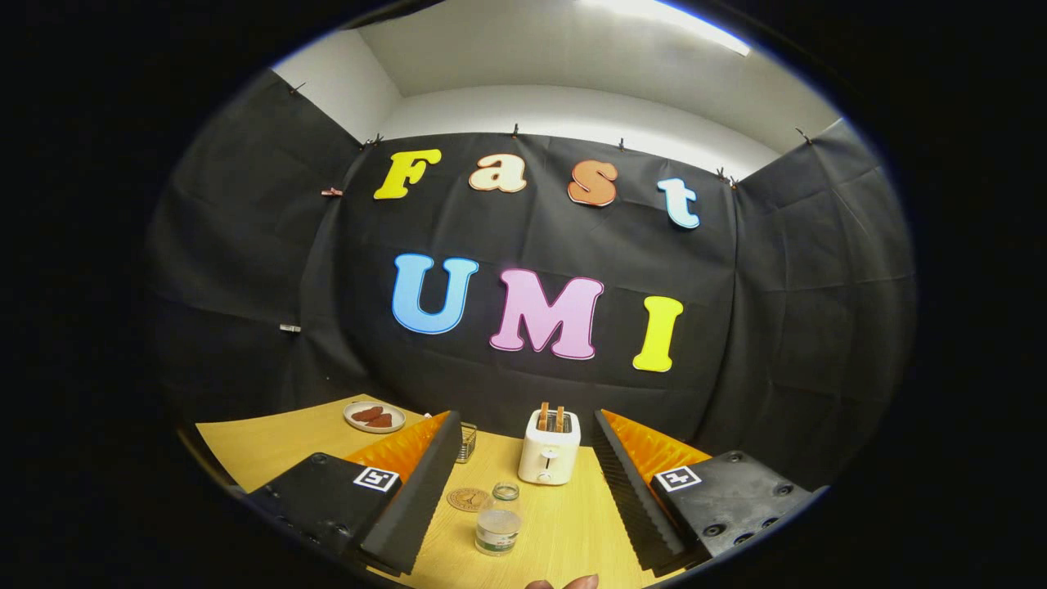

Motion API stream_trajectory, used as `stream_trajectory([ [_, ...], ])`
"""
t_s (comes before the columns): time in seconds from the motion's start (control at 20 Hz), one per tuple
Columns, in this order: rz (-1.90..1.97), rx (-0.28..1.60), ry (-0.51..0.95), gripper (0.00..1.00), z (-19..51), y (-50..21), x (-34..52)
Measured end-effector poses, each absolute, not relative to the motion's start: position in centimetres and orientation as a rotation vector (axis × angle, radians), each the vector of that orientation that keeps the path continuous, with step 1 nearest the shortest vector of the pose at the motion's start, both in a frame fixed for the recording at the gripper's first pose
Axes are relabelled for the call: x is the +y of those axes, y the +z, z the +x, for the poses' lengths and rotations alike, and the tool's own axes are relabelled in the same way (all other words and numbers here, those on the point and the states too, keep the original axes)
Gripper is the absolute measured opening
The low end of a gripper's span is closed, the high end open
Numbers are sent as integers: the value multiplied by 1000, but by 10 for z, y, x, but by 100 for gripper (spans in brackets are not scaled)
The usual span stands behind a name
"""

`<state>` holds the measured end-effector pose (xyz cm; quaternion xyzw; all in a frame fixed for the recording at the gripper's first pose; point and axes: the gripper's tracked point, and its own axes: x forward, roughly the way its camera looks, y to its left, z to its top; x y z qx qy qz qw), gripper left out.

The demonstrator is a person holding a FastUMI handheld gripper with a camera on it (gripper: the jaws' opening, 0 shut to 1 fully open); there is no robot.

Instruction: Take the bottle from table, then pour the juice into the cup, finally place the bottle on the coaster

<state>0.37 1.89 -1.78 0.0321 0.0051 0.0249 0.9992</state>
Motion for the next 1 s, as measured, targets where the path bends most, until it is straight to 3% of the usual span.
stream_trajectory([
  [0.25,85,19,81,97,12,-63,39],
  [0.75,144,124,66,97,41,-232,67],
  [1.0,180,122,41,98,66,-264,69],
])
